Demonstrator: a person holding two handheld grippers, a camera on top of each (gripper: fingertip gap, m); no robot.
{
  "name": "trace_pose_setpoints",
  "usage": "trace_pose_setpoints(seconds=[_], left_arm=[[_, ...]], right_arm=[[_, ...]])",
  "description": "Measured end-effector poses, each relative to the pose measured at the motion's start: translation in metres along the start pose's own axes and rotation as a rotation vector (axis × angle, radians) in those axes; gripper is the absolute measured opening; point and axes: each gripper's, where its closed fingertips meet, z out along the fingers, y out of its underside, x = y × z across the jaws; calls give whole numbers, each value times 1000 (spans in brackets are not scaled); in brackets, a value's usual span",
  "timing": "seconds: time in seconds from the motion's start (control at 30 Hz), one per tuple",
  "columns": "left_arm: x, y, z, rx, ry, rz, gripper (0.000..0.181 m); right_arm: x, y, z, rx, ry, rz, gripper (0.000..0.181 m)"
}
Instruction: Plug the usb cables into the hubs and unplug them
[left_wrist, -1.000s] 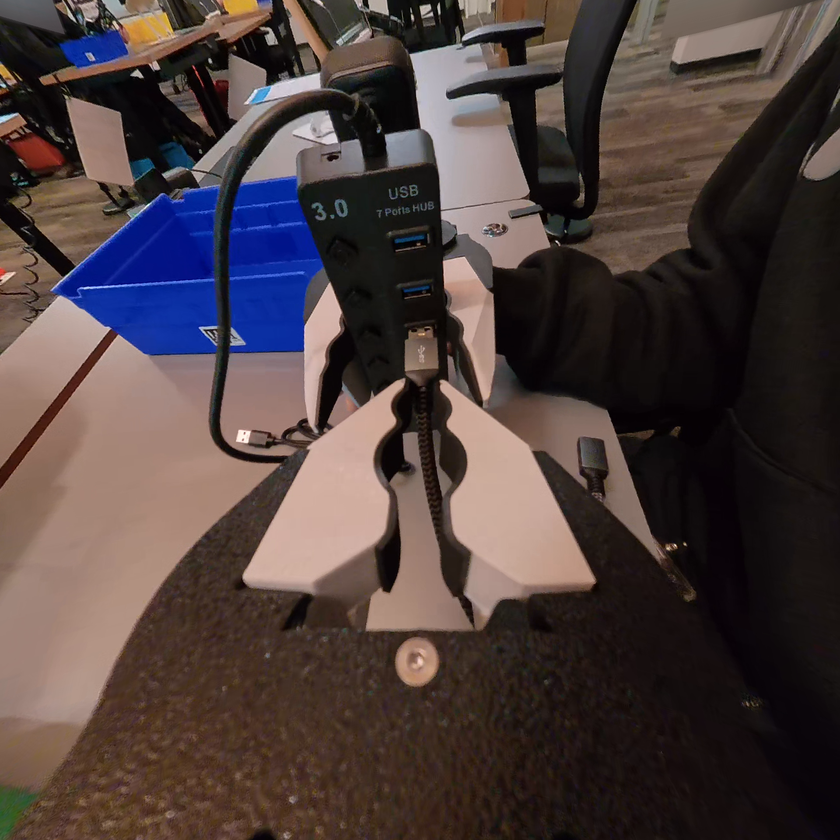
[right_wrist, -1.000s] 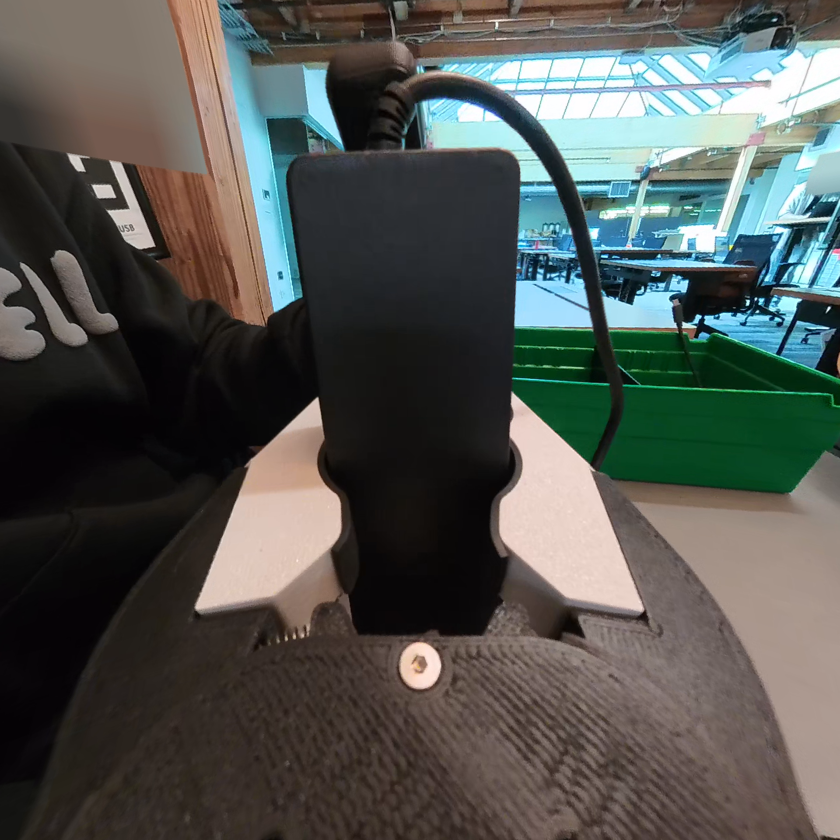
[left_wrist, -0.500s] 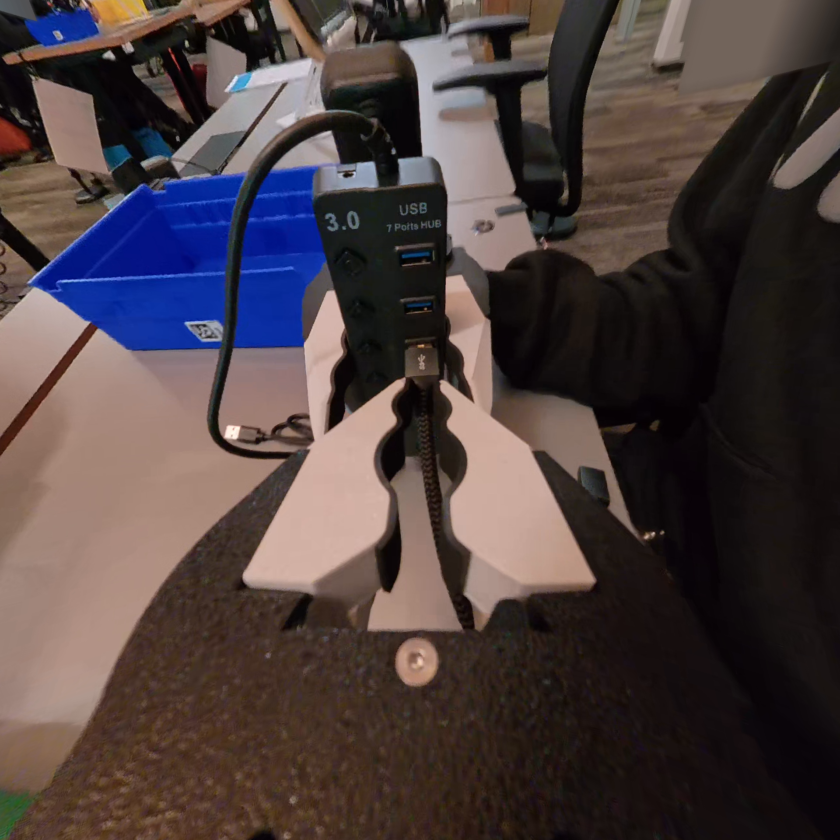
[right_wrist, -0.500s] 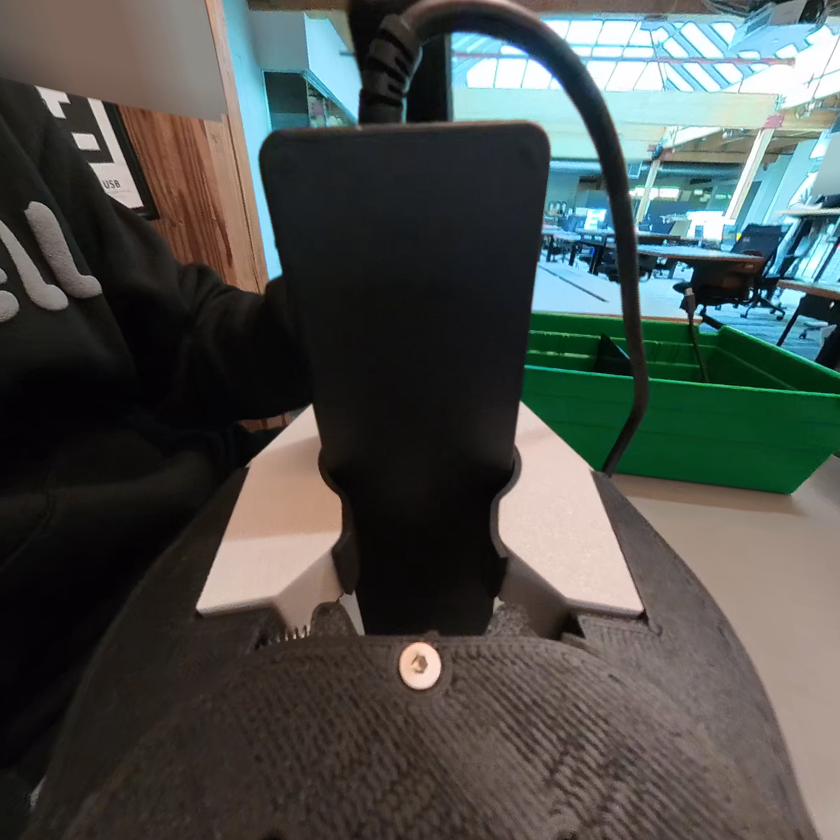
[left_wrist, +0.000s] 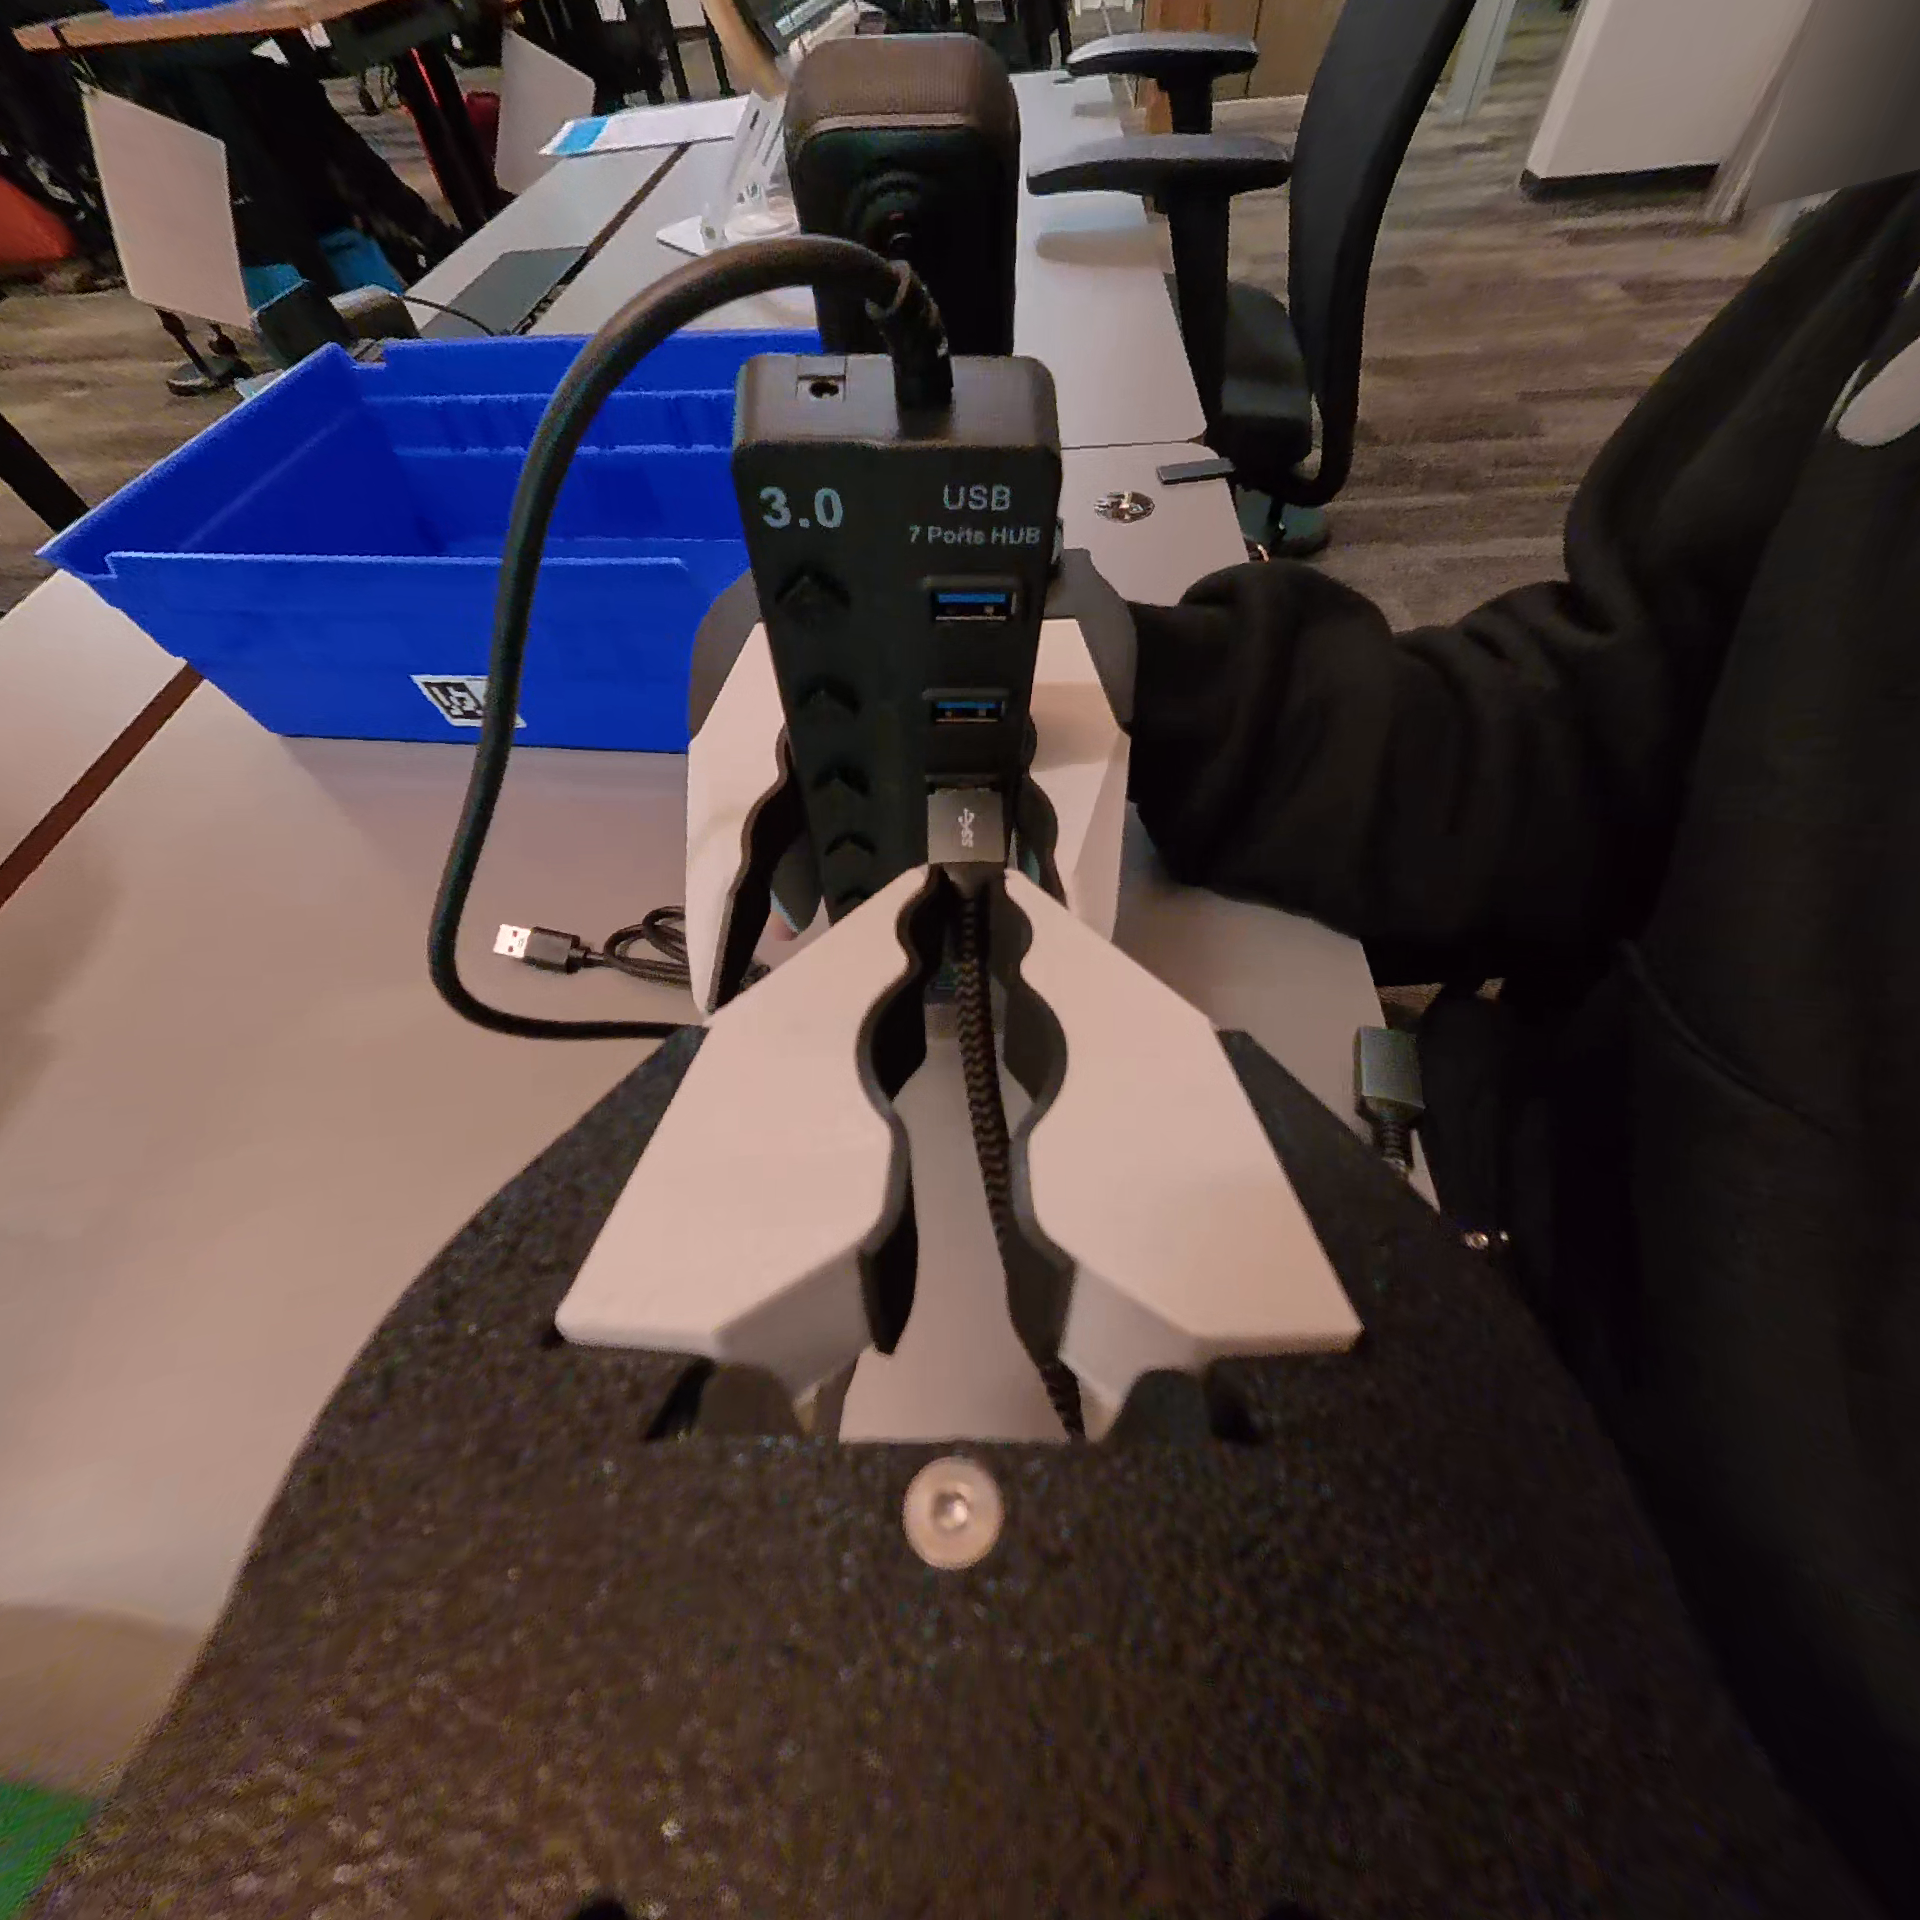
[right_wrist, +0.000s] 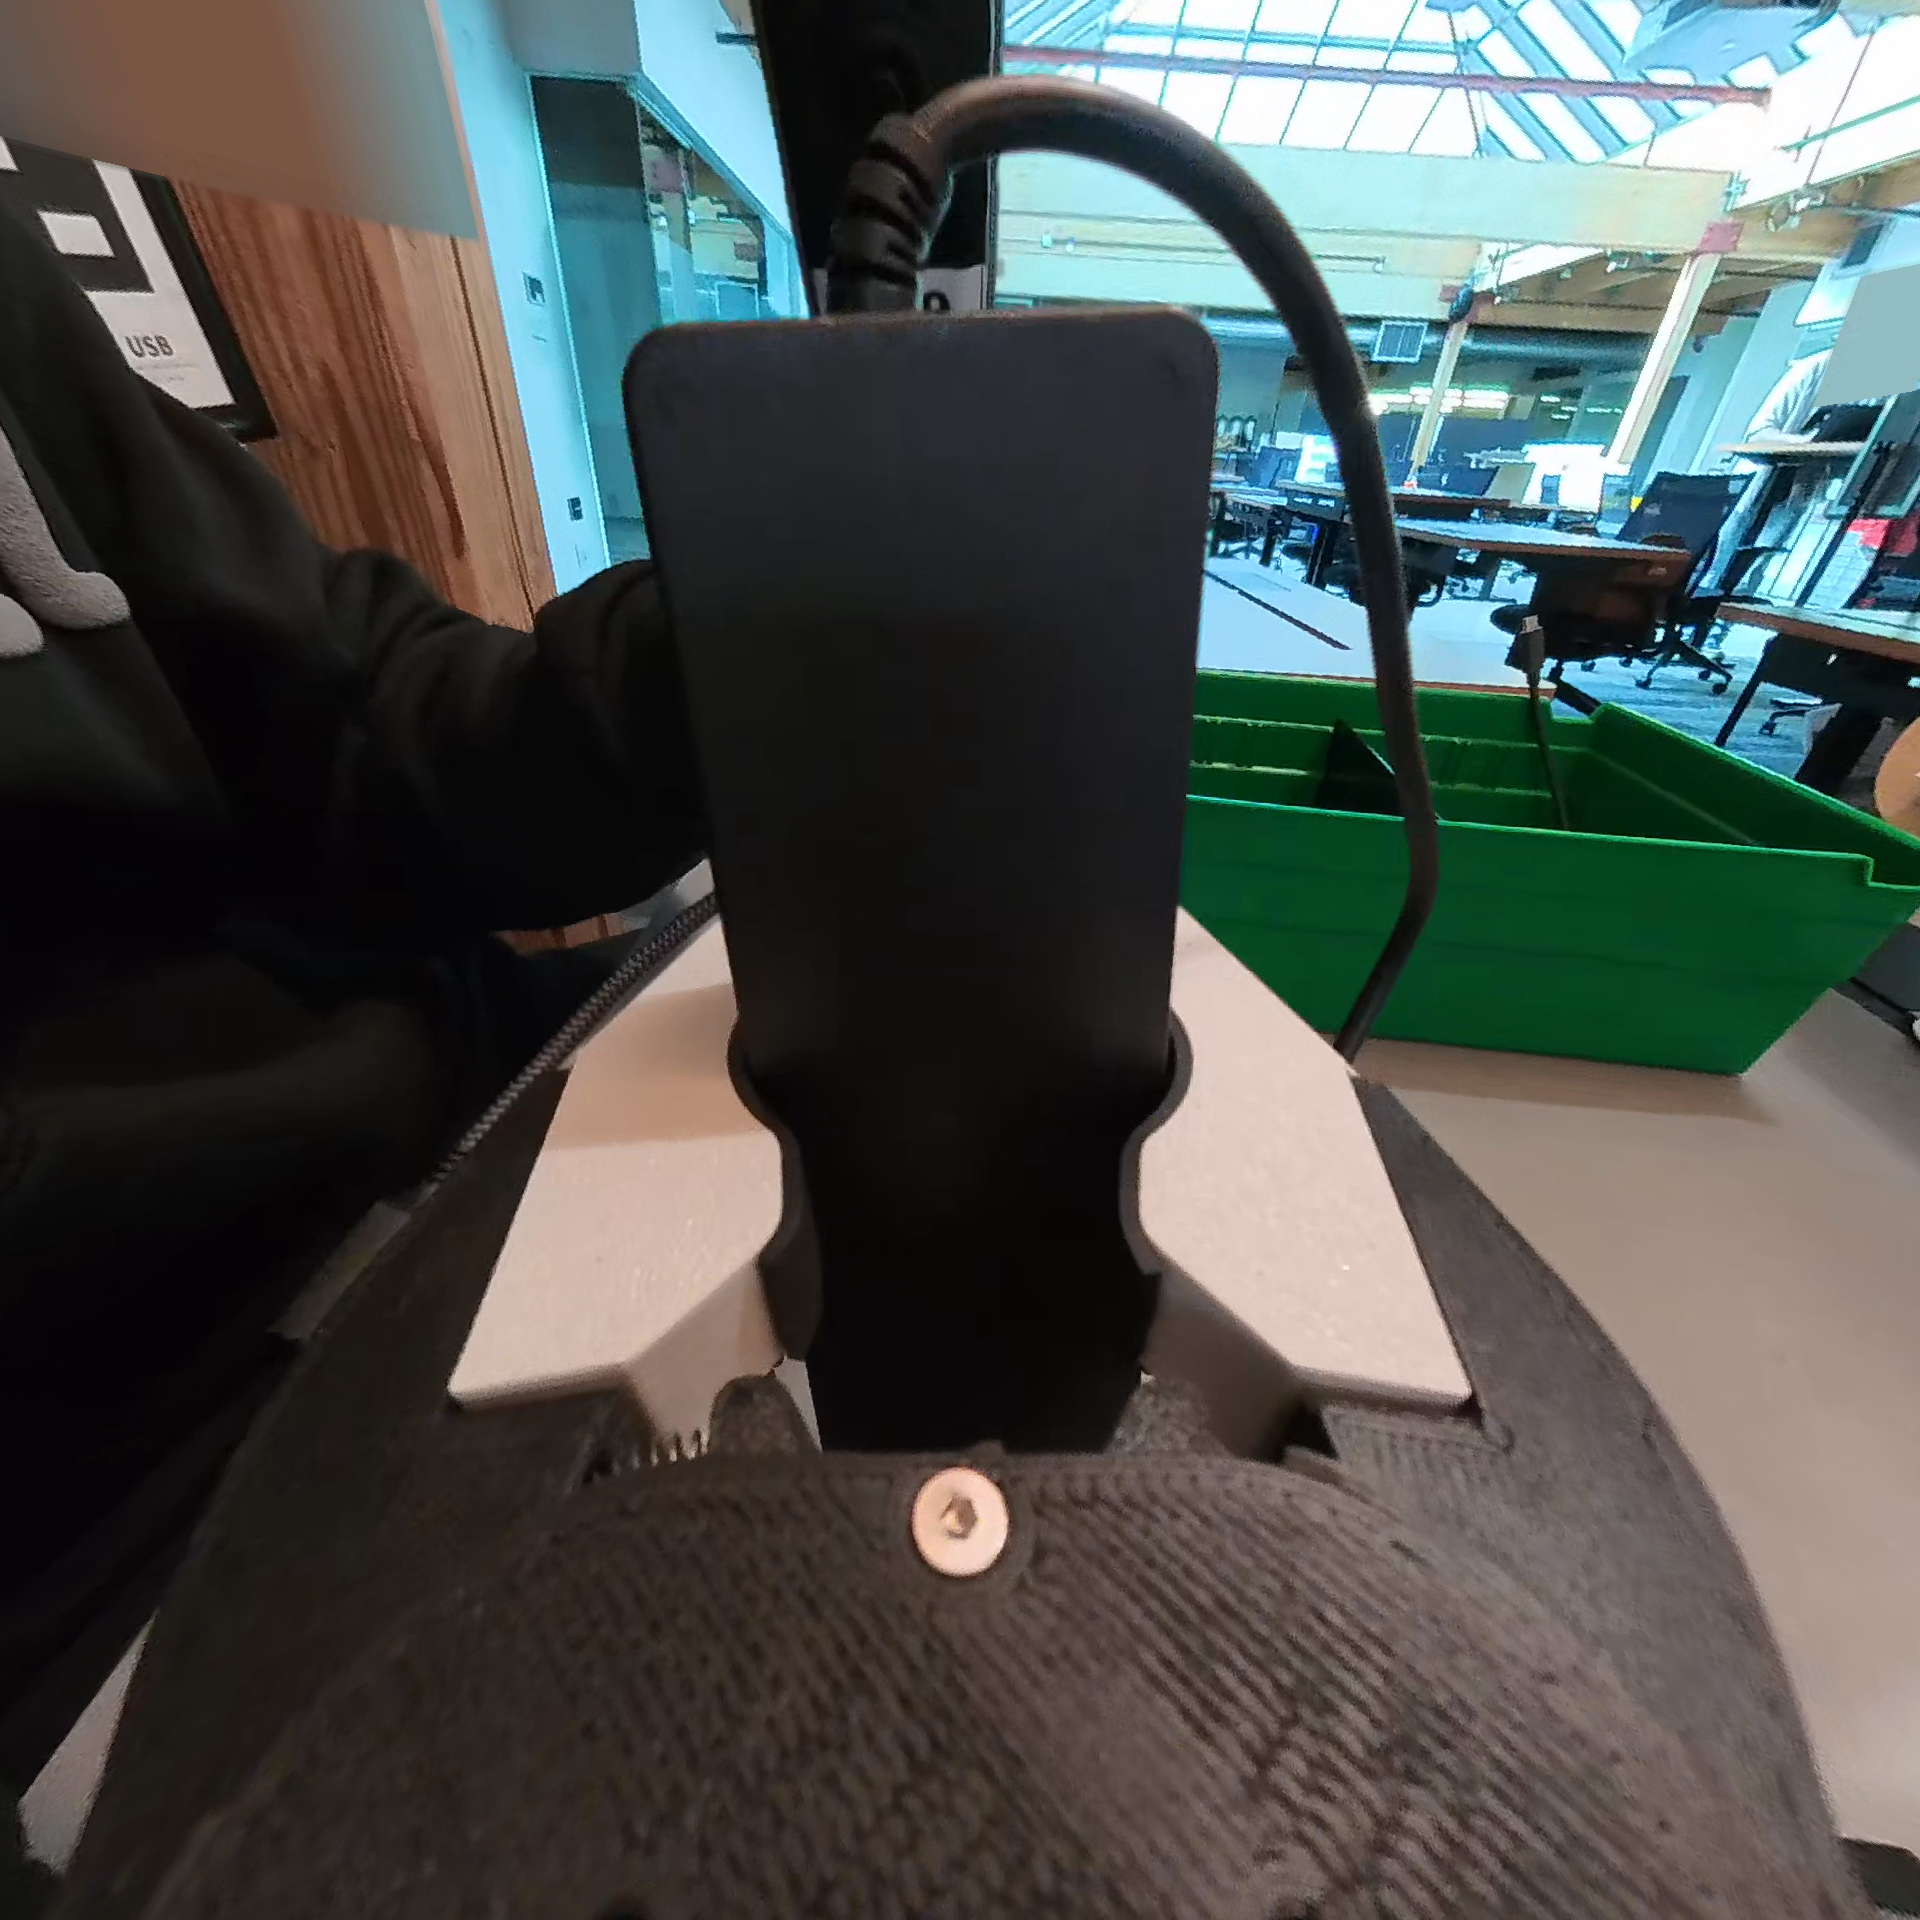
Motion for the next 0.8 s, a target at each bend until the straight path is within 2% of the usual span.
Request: trace_pose_setpoints(seconds=[0.17, 0.27, 0.37, 0.43, 0.5, 0.6, 0.67, 0.73, 0.8], left_arm=[[1, -1, 2, 5, -24, 22, 5], [-4, -17, -3, 44, -87, 48, 9], [-19, -41, -19, 118, -220, 58, 27], [-20, -54, -25, 152, -236, 36, 40], [-17, -59, -18, 146, -209, -14, 58], [-19, -60, -1, 109, -213, -24, 70], [-19, -61, 9, 84, -208, -24, 67], [-18, -65, 14, 85, -195, 14, 53], [-19, -64, 14, 56, -187, 24, 53]], right_arm=[[2, -5, -4, 28, 22, -34, 65], [11, -20, -9, 105, 74, -32, 64], [18, -14, -10, 68, 118, -44, 64], [18, -12, -7, 62, 113, -38, 64], [15, -10, -1, 45, 94, -42, 64], [10, -3, 9, 5, 66, -40, 64], [6, -3, 14, 5, 47, -30, 64], [7, -5, 15, 24, 41, 1, 64], [10, -3, 15, 17, 54, 10, 65]])
